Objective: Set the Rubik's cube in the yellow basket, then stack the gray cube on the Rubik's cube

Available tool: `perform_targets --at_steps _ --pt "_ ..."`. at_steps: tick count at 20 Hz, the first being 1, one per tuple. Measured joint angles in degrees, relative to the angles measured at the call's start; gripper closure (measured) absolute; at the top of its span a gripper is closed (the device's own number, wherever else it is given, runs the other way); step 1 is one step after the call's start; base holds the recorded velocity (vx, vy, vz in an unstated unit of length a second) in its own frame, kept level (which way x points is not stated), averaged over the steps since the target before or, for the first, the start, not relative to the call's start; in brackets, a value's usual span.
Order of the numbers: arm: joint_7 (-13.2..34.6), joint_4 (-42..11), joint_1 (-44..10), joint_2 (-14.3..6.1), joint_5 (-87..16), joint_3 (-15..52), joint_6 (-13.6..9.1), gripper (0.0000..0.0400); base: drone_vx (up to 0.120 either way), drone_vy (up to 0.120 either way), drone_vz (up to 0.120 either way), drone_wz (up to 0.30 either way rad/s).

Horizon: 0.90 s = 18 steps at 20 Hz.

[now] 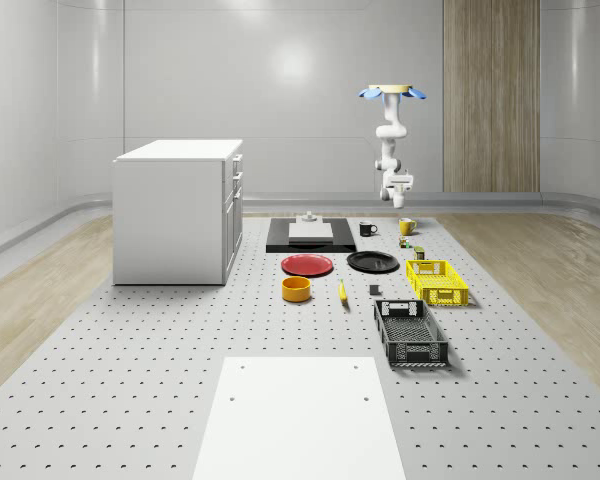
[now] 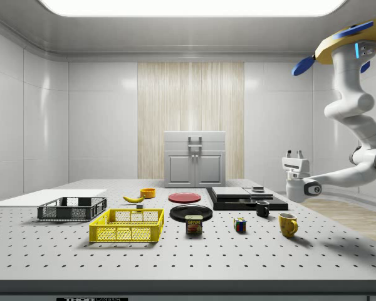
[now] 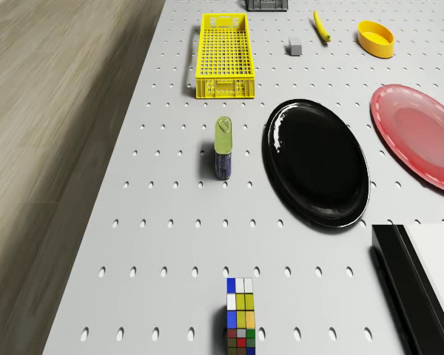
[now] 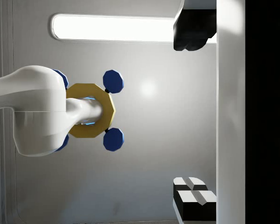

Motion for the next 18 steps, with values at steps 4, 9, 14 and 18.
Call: perform_targets --at_steps 4,9,14,18 --pt "0.08 -0.13 -0.15 -0.12 -0.66 0.47 0.18 0.0 0.12 0.0 0.0 0.0" --pt "0.31 -0.33 -0.54 -0.29 -2.43 1.74 0.41 0.0 0.12 0.0 0.0 0.0" --pt "0.86 -0.77 -1.45 -0.52 -6.56 4.68 0.68 0.0 0.12 0.0 0.0 0.0" --pt "1.81 -1.86 -2.97 -0.87 -13.44 9.54 1.01 0.0 0.12 0.0 0.0 0.0"
